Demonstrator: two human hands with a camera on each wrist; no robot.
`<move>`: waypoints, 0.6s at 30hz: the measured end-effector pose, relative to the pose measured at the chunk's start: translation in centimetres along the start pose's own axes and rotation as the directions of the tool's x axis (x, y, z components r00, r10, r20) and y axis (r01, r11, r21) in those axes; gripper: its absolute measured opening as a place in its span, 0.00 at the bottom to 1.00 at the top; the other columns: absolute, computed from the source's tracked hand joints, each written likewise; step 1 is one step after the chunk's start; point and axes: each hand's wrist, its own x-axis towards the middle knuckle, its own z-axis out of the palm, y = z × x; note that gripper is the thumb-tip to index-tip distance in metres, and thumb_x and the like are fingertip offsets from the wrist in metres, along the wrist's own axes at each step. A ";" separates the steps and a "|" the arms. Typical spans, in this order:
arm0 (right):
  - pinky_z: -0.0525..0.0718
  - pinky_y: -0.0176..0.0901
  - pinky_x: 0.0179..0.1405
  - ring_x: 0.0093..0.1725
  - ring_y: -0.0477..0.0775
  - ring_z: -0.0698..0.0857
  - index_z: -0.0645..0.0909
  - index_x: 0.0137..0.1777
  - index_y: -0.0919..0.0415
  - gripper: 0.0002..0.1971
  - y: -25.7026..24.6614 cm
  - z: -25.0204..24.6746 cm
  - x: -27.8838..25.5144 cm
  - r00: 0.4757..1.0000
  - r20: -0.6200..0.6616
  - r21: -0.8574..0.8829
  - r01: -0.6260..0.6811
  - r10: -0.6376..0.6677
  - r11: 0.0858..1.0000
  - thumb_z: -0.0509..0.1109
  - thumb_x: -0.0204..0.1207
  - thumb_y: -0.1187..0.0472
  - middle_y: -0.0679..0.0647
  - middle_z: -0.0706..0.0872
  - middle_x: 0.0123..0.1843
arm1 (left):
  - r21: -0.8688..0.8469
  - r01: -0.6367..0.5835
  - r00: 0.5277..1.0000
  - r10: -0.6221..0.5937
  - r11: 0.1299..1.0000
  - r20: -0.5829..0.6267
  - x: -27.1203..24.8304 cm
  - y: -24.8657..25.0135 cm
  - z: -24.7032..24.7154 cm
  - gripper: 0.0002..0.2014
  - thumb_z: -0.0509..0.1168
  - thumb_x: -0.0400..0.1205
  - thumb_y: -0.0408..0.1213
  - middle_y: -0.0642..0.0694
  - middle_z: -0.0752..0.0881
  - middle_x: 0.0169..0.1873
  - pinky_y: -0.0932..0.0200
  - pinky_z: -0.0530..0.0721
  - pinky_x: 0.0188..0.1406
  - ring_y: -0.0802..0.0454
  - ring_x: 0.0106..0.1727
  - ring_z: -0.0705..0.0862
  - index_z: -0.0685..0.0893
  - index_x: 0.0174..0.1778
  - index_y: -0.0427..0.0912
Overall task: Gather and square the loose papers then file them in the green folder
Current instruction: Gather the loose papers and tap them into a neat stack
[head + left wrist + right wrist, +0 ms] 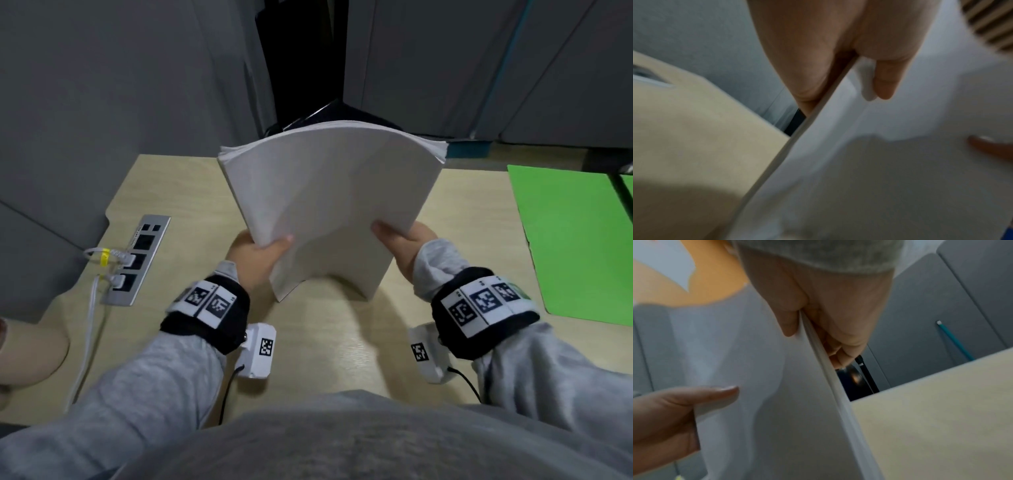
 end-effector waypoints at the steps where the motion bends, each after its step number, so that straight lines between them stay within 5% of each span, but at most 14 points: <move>1: 0.72 0.31 0.48 0.51 0.48 0.79 0.80 0.65 0.56 0.19 0.6 0.1 -0.1 0.999 0.011 -0.041 -0.045 0.046 0.998 0.66 0.78 0.48 0.48 0.83 0.52 | 0.025 0.059 0.998 -0.059 0.998 0.015 0.1 -0.9 0.4 0.08 0.72 0.75 0.45 0.46 0.88 0.44 0.61 0.77 0.49 0.48 0.48 0.87 0.86 0.46 0.48; 4: 0.70 0.37 0.55 0.60 0.54 0.81 0.78 0.68 0.52 0.22 2.4 0.5 -0.1 0.987 0.042 -0.151 -0.149 0.157 0.977 0.65 0.77 0.43 0.51 0.84 0.61 | 0.123 0.139 0.988 -0.146 0.983 0.044 0.2 -2.8 1.5 0.12 0.68 0.78 0.48 0.46 0.85 0.46 0.60 0.73 0.51 0.45 0.50 0.83 0.85 0.53 0.46; 8: 0.70 0.39 0.60 0.67 0.59 0.80 0.77 0.68 0.53 0.20 4.3 0.7 0.1 0.981 0.111 -0.162 -0.143 0.162 0.976 0.64 0.79 0.48 0.55 0.84 0.65 | 0.043 0.167 0.986 -0.168 0.985 0.019 1.2 -3.8 2.1 0.13 0.67 0.79 0.46 0.42 0.87 0.47 0.54 0.80 0.53 0.40 0.53 0.87 0.85 0.54 0.42; 12: 0.83 0.49 0.53 0.51 0.61 0.86 0.78 0.56 0.55 0.11 6.5 0.2 1.0 0.997 0.031 -0.143 -0.066 0.072 0.988 0.62 0.80 0.51 0.58 0.87 0.49 | 0.032 0.108 0.993 -0.109 0.994 0.042 1.2 -2.9 3.2 0.12 0.64 0.81 0.39 0.48 0.85 0.51 0.57 0.77 0.57 0.48 0.54 0.84 0.83 0.59 0.43; 15: 0.83 0.49 0.39 0.35 0.60 0.80 0.75 0.47 0.57 0.11 7.8 -0.7 1.4 0.994 -0.094 -0.168 -0.066 0.051 0.984 0.60 0.81 0.50 0.56 0.80 0.33 | 0.007 0.164 0.986 -0.164 0.986 0.034 1.1 -2.8 4.3 0.07 0.65 0.80 0.38 0.48 0.86 0.51 0.54 0.79 0.61 0.46 0.54 0.85 0.83 0.53 0.48; 18: 0.81 0.46 0.36 0.32 0.59 0.79 0.76 0.46 0.59 0.12 9.2 -2.3 1.7 0.992 -0.108 -0.170 -0.085 0.067 0.982 0.60 0.81 0.50 0.55 0.80 0.32 | 0.006 0.202 0.978 -0.202 0.979 0.043 0.8 -2.7 5.8 0.06 0.66 0.79 0.37 0.47 0.87 0.49 0.47 0.81 0.65 0.44 0.56 0.86 0.83 0.50 0.50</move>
